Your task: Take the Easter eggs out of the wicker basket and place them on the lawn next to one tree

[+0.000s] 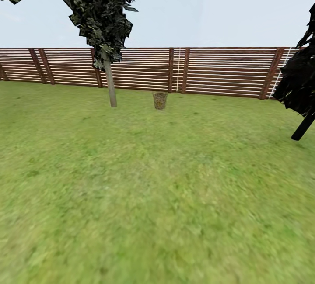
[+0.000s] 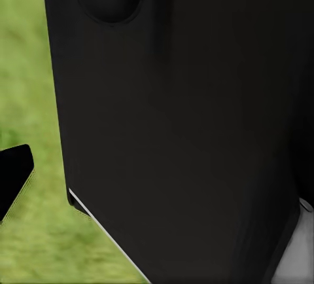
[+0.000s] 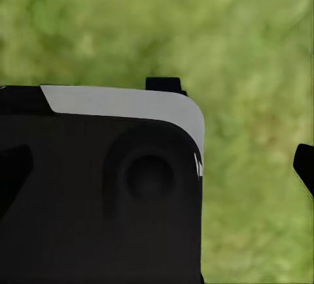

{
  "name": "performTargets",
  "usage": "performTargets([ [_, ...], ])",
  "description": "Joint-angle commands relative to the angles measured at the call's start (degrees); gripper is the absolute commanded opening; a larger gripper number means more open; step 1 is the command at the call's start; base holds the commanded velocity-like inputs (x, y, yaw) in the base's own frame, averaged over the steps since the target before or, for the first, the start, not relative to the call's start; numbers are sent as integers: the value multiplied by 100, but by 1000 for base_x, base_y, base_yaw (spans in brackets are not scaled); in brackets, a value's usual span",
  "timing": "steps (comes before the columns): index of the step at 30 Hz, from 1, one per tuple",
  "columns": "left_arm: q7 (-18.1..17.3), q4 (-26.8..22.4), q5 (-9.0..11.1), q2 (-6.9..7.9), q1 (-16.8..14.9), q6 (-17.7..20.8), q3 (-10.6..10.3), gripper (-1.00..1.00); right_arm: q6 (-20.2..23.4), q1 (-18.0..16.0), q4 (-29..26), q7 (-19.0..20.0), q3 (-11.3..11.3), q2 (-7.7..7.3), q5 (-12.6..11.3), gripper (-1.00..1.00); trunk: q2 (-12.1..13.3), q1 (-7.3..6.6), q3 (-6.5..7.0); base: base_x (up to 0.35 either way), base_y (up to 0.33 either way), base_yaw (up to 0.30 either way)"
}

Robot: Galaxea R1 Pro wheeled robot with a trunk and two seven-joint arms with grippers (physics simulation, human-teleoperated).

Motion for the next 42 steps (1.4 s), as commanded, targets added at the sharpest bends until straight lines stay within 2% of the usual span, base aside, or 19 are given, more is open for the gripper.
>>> performTargets([
  [1,-2,0,7,-1,-1,-14,14,100,-20,-3,5,17,-27,-1,18,100,-2,3,-5,337,0,0],
  [42,-2,0,7,-1,-2,-14,14,100,-9,-2,6,17,-23,-3,14,100,-2,3,-5,337,0,0],
])
